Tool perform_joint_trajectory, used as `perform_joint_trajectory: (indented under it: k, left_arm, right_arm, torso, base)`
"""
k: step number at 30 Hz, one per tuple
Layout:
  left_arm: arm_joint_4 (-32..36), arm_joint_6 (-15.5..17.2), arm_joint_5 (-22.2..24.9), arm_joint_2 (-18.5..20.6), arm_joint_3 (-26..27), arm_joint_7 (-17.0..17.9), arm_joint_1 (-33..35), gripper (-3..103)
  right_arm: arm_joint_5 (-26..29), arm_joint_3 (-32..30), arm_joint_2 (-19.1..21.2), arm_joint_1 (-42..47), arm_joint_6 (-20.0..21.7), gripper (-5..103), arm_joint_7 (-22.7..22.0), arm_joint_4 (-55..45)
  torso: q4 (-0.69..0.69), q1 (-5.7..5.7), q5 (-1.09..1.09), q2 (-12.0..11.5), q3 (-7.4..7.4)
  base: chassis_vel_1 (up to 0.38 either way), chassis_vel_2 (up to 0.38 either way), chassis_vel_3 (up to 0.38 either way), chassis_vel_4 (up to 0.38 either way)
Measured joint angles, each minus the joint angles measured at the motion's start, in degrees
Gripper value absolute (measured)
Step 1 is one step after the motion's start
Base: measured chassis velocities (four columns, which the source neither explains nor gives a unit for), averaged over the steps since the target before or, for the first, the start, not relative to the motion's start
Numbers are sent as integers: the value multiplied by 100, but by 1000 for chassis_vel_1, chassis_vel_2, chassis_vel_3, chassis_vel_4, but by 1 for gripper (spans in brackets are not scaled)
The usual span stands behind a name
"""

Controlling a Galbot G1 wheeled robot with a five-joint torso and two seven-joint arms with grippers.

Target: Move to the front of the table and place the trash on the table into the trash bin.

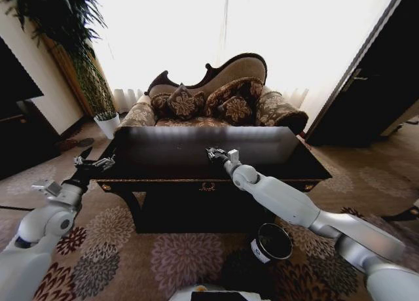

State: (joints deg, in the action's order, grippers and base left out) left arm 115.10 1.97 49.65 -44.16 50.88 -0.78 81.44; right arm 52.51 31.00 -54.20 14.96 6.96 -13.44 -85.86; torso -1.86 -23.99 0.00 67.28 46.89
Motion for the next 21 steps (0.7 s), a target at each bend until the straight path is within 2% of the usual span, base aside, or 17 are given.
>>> perform_joint_trajectory:
  k: [10,15,17,21]
  left_arm:
    - [0,0,0,0,0,0,0,100]
    - [0,0,0,0,0,0,0,100]
    - [0,0,0,0,0,1,0,100]
    - [0,0,0,0,0,-1,0,100]
  right_arm:
    - [21,-424,221,407,10,3,-123,-546]
    - [42,-1246,582,1100,29,3,-138,-1013]
    - [45,-1341,641,1181,29,3,-141,-1086]
    - [50,-2194,1080,1921,45,3,-140,-1800]
  torso:
    - [0,0,0,0,0]
    - [0,0,1,0,0]
    - [-1,0,1,0,0]
    - [-1,0,1,0,0]
  base:
    - [0,0,0,0]
    - [0,0,0,0]
    - [0,0,0,0]
    - [0,0,0,0]
